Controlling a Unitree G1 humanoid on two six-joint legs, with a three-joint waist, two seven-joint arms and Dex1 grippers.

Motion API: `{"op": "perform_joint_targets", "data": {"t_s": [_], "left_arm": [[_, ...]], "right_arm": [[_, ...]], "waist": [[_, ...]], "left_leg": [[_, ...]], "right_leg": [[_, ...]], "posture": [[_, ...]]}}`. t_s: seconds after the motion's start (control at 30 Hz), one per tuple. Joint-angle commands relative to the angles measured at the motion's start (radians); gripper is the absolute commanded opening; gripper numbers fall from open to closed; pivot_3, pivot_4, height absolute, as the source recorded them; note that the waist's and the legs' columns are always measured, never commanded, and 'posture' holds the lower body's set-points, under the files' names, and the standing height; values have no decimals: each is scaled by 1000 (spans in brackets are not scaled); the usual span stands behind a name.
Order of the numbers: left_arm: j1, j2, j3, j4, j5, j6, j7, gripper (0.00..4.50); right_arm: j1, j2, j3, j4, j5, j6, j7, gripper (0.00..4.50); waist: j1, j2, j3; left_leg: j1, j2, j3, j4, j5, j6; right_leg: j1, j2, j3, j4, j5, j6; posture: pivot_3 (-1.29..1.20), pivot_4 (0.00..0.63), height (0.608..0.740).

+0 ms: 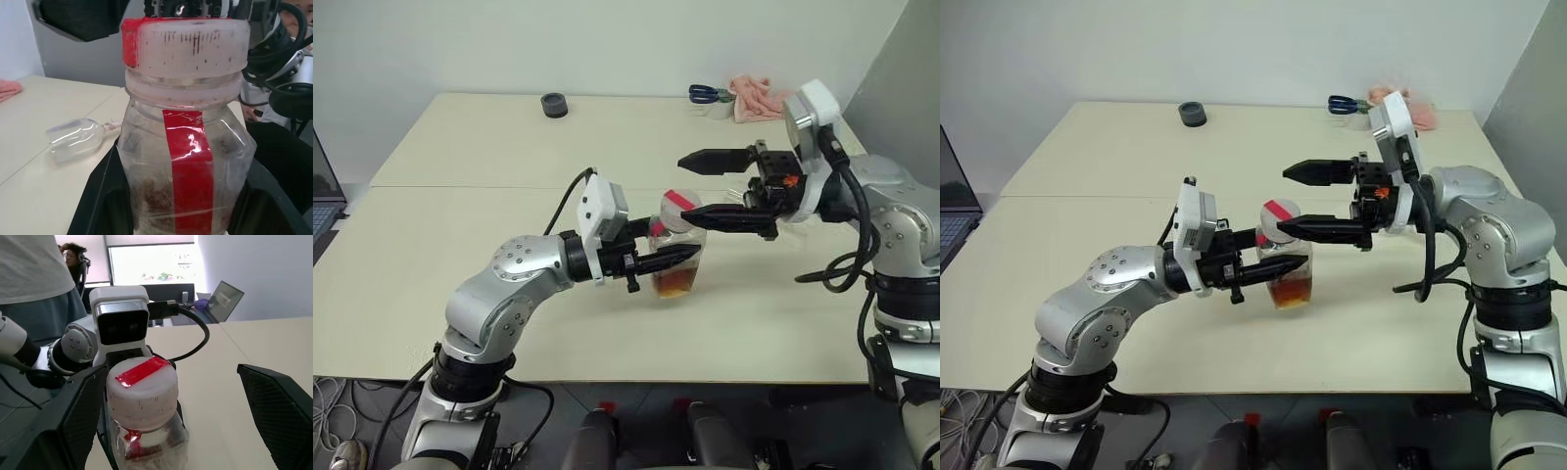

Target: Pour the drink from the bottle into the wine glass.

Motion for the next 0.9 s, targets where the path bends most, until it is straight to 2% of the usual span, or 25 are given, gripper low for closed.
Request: {"op": "perform_joint_targets", "data": {"t_s": [0.03, 0.2, 0.43, 0.63, 0.9], "left_arm": [[-10, -16, 31, -6, 12, -40, 28, 1805], [8, -30, 21, 34, 66, -87, 57, 1805], [-8, -86, 17, 76, 112, -122, 110, 1805], [-25, -97, 11, 91, 127, -133, 101, 1805], [-23, -102, 10, 84, 132, -131, 97, 1805]], "right_arm": [[28, -7, -58, -70, 33, 8, -65, 4483], [106, 51, -95, -153, 63, 6, -203, 4483], [136, 213, -16, -214, -12, -78, -379, 4483], [144, 242, 32, -196, -65, -139, -383, 4483], [138, 251, 12, -147, -65, -154, -408, 4483]], "waist": [[0, 0, 0], [-1, 0, 0], [-2, 0, 0], [-1, 0, 0], [-1, 0, 0]], "left_leg": [[0, 0, 0, 0, 0, 0], [0, 0, 0, 0, 0, 0], [0, 0, 0, 0, 0, 0], [0, 0, 0, 0, 0, 0], [0, 0, 0, 0, 0, 0]], "right_leg": [[0, 0, 0, 0, 0, 0], [0, 0, 0, 0, 0, 0], [0, 0, 1, 0, 0, 0], [0, 0, 0, 0, 0, 0], [0, 0, 0, 0, 0, 0]], "posture": [[0, 150, 740], [0, 150, 740], [0, 150, 740], [0, 150, 740], [0, 150, 740]]}}
